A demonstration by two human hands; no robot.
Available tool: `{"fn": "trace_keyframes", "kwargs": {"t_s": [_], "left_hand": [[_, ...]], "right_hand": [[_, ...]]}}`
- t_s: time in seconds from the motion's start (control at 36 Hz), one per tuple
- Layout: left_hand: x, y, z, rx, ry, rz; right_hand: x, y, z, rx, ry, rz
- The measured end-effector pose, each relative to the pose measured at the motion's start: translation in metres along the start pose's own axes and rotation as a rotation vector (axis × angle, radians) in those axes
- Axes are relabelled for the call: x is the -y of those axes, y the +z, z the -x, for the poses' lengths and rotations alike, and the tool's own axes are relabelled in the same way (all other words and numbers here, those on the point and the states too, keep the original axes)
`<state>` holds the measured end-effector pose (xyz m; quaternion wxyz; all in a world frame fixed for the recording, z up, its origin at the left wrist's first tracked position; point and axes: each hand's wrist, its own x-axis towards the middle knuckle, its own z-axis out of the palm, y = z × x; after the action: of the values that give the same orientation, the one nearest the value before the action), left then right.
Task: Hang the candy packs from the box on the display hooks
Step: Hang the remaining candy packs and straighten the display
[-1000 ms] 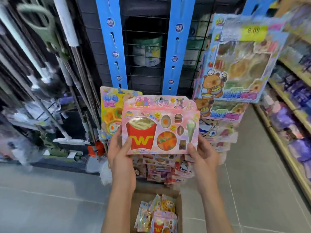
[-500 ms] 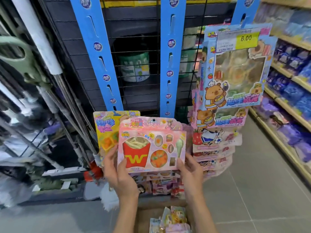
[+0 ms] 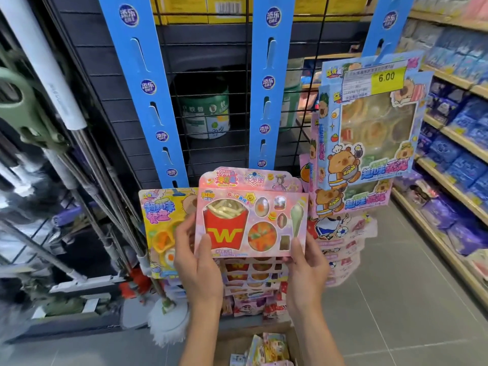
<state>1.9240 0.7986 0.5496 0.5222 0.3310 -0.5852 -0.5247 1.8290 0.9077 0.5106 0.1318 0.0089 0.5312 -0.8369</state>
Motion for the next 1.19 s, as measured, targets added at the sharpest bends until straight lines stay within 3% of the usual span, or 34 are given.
{"fn": "trace_keyframes", "kwargs": {"t_s": [0.33,0.78,1.19], "left_hand": [[0.008,0.002,0.009,0.075,-0.073,-0.175],[0.008,-0.002,0.010,0.095,-0.091,-0.144],[0.029,-0.005,0.013,0.145,-0.107,-0.271]], "right_hand": [[0.000,-0.015,-0.002,-0.083,-0.031,0.018],[0.010,-0.009,0.001,-0.084,-0.076,0.021],[0.006,-0.018,-0.005,-0.094,-0.103,0.131]]}}
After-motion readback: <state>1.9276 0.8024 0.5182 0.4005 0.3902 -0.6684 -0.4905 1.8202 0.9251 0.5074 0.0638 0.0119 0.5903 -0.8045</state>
